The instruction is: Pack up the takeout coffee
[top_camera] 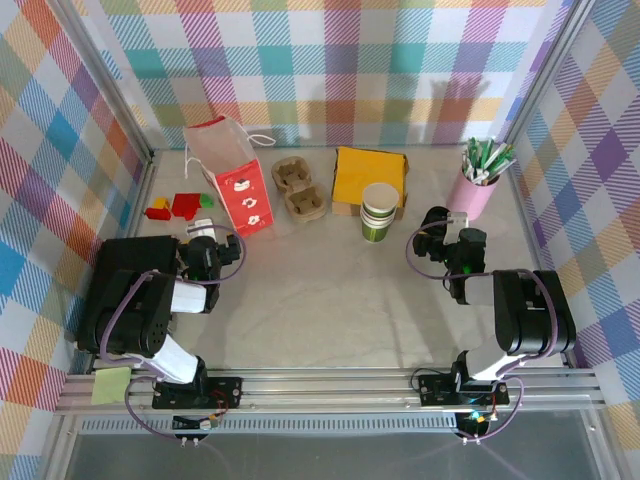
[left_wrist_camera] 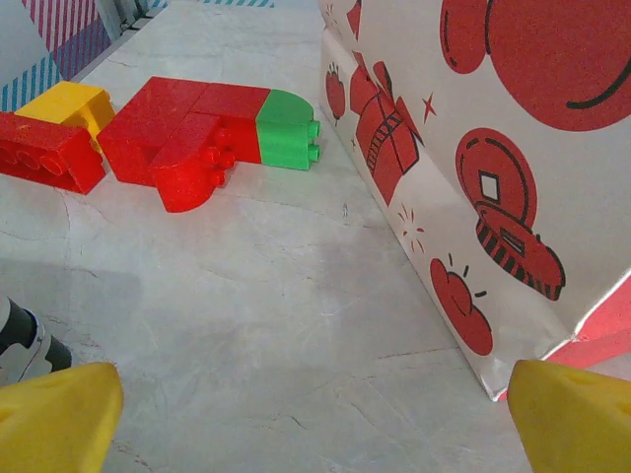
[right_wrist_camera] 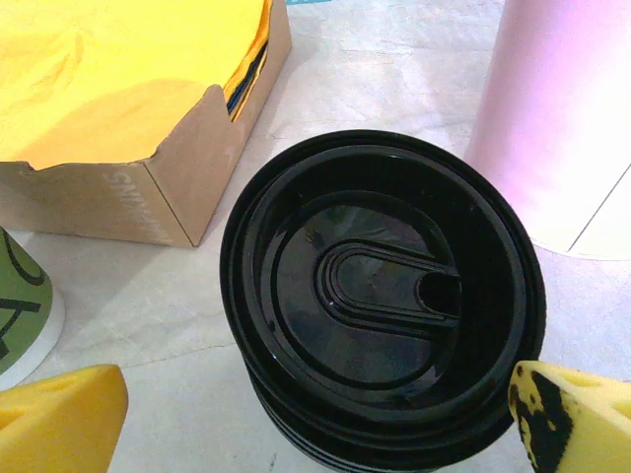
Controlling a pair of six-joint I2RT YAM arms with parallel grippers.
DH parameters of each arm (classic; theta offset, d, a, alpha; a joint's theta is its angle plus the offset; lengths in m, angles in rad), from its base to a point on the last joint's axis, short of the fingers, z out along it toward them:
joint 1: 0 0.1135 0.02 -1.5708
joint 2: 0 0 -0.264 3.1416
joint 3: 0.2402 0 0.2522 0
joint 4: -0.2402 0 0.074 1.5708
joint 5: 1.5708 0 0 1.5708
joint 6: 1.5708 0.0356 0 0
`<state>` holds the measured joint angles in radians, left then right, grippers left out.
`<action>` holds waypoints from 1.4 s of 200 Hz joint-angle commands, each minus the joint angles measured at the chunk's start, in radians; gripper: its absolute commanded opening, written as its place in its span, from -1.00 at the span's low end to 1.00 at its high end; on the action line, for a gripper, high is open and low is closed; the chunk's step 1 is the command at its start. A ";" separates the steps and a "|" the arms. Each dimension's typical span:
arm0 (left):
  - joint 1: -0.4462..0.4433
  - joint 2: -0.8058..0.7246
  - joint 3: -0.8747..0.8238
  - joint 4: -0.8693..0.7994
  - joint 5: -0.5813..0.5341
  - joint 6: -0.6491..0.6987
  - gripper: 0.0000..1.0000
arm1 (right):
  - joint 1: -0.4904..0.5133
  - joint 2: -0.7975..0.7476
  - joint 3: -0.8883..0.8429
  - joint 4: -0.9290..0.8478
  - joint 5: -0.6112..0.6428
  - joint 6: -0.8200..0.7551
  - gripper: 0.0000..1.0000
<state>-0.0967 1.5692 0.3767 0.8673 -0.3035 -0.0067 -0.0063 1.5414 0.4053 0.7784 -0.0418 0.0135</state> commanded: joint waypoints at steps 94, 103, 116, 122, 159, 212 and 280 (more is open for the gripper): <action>-0.003 0.008 0.015 0.030 0.006 0.000 0.99 | 0.006 -0.006 0.015 0.035 0.003 -0.007 0.98; -0.003 0.008 0.015 0.029 0.006 -0.001 0.99 | 0.006 -0.007 0.015 0.035 0.002 -0.007 0.98; -0.003 0.007 0.014 0.031 0.006 0.000 0.99 | 0.006 -0.007 0.013 0.035 0.002 -0.006 0.98; -0.003 0.006 0.010 0.035 0.006 -0.001 0.99 | 0.006 -0.007 0.012 0.037 0.001 -0.006 0.98; -0.016 -0.051 -0.041 0.088 0.004 0.015 0.99 | 0.006 -0.028 -0.023 0.082 0.006 -0.004 0.98; -0.091 -0.372 -0.081 -0.145 -0.166 -0.036 0.99 | 0.006 -0.268 -0.051 -0.106 0.099 0.042 0.98; -0.184 -0.928 0.092 -0.900 -0.246 -0.281 0.99 | 0.006 -0.566 0.296 -1.059 0.063 0.442 0.98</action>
<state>-0.2623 0.7532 0.3439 0.3462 -0.5190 -0.1566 -0.0063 1.0145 0.5396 0.1768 0.0948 0.2481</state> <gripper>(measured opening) 0.996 0.990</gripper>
